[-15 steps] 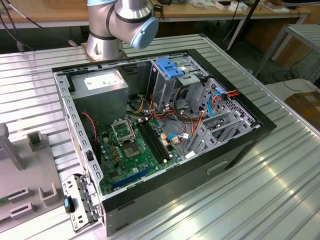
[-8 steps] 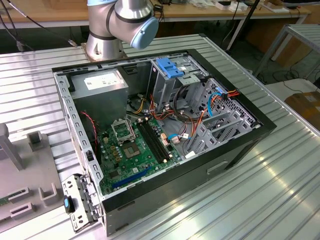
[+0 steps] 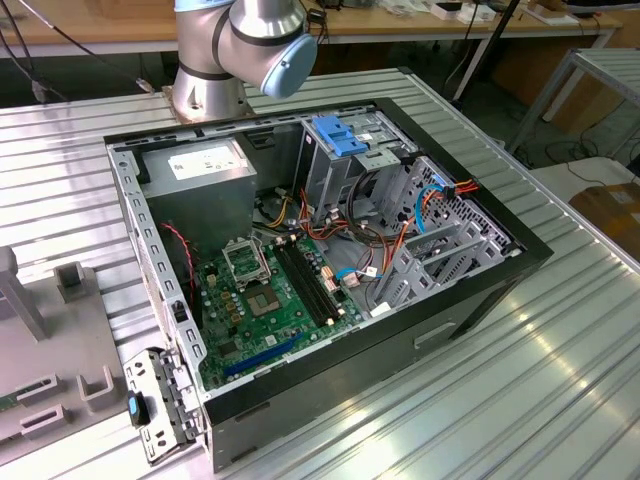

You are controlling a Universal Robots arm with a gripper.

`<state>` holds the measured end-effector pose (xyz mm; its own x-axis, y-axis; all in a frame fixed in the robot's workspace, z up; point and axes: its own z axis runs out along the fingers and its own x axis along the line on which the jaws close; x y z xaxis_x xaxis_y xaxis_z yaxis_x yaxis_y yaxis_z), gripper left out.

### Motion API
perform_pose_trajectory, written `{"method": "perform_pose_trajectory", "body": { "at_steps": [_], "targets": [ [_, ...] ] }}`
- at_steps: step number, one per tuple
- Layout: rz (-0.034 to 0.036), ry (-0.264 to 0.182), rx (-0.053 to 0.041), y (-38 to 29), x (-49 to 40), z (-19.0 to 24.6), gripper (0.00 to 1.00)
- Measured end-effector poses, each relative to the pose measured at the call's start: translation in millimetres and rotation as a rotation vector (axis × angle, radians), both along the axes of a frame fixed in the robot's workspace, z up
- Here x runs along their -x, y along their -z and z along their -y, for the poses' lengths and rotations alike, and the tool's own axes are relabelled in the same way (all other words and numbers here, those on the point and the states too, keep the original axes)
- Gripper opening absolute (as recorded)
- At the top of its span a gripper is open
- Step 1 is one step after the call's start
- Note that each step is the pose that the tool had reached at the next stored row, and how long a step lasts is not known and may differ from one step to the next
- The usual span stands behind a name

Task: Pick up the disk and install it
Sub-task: 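Pick up the disk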

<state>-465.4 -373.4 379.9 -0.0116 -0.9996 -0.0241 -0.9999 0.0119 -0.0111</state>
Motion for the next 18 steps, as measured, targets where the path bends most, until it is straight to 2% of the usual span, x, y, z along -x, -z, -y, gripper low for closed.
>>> {"method": "perform_pose_trajectory", "body": {
  "at_steps": [18],
  "targets": [
    [0.0001,0.0,-0.0001,-8.6,0.0,0.0,0.37]
  ]
}}
